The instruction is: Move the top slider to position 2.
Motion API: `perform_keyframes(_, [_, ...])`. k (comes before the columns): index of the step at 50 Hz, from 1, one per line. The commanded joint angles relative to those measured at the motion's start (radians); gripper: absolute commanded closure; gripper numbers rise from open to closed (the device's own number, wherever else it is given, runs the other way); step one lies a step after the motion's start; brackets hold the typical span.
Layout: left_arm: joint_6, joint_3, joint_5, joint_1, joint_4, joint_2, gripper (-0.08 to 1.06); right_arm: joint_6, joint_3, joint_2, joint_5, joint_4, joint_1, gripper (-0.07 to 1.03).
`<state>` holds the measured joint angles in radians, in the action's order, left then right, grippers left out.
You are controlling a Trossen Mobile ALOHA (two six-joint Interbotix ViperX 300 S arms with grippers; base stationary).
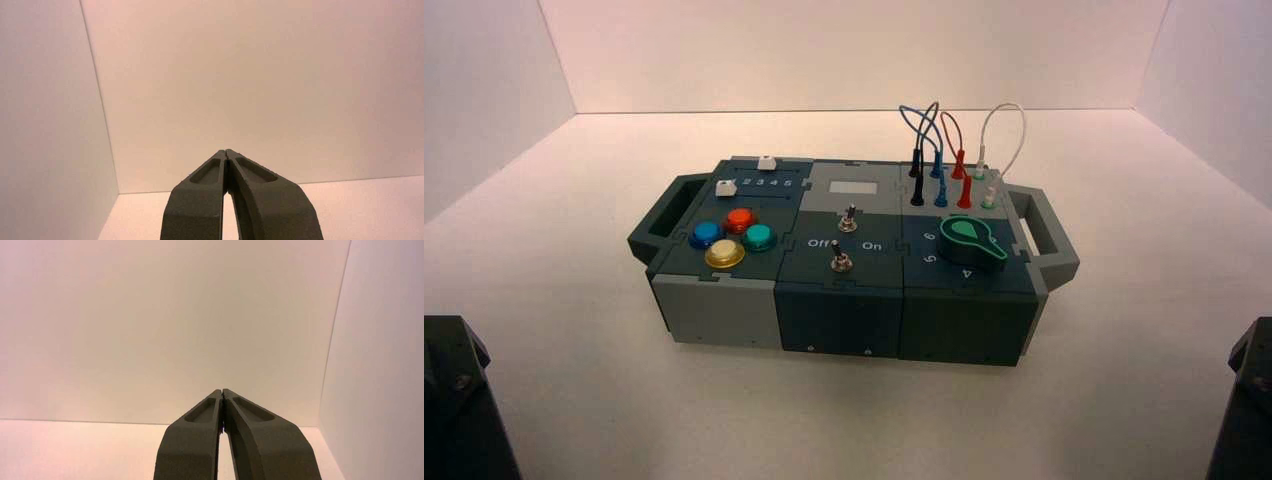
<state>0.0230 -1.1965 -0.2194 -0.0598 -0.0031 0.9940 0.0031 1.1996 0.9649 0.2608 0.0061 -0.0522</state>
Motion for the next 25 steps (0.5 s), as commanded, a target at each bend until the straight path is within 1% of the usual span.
perform_keyframes(1, [0.008, 0.034, -0.005, -0.002, 0.002, -0.017, 1.01, 0.0, -0.031, -0.005, 0.005, 0.002, 0.0, 0.99])
perform_keyframes(25, [0.008, 0.041, -0.005, -0.002, 0.002, -0.028, 1.01, -0.002, -0.031, -0.008, 0.005, 0.003, -0.002, 0.99])
